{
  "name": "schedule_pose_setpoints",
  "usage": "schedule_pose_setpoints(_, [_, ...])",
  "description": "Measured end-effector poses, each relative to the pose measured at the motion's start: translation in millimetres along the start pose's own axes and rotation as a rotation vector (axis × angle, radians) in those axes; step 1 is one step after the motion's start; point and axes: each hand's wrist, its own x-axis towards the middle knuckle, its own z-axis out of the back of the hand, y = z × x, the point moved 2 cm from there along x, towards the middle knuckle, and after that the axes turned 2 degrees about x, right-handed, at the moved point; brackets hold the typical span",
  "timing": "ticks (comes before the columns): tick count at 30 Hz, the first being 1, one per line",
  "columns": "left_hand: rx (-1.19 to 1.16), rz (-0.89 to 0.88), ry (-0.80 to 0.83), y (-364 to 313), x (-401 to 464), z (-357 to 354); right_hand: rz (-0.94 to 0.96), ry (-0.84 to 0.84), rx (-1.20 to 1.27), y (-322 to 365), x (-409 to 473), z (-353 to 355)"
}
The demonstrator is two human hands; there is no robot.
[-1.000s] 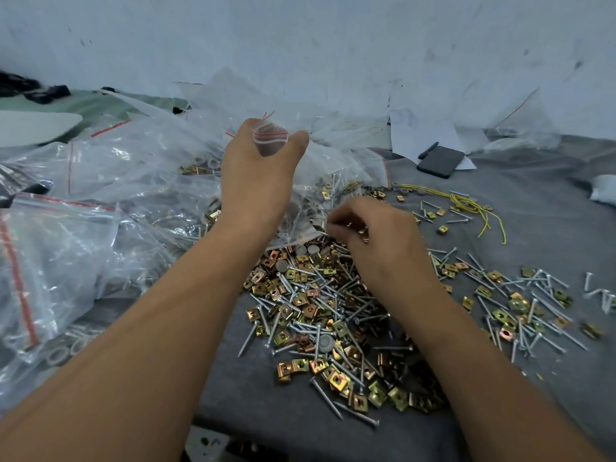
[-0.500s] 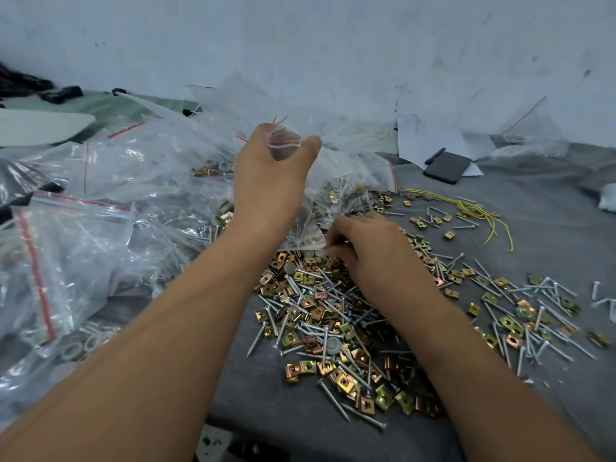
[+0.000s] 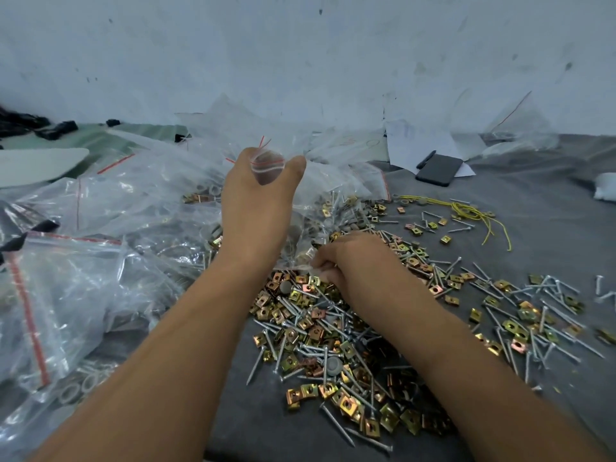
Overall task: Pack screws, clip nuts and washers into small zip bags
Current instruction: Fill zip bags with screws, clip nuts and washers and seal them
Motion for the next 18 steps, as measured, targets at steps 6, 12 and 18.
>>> schedule_pose_setpoints(6, [0.036, 0.0, -0.007, 0.5, 0.4, -0.3, -0.061, -0.065, 0.103, -1.6, -4.2, 4.0])
schedule_pose_setpoints(12, [0.029, 0.006, 0.001, 1.6, 2.7, -1.5, -0.127, -0.166, 0.306, -18.7, -9.7, 18.2])
schedule_pose_setpoints(18, [0.03, -0.001, 0.001, -0.5, 2.7, -2.9, -0.106, -0.24, 0.282, -31.4, -9.4, 31.2])
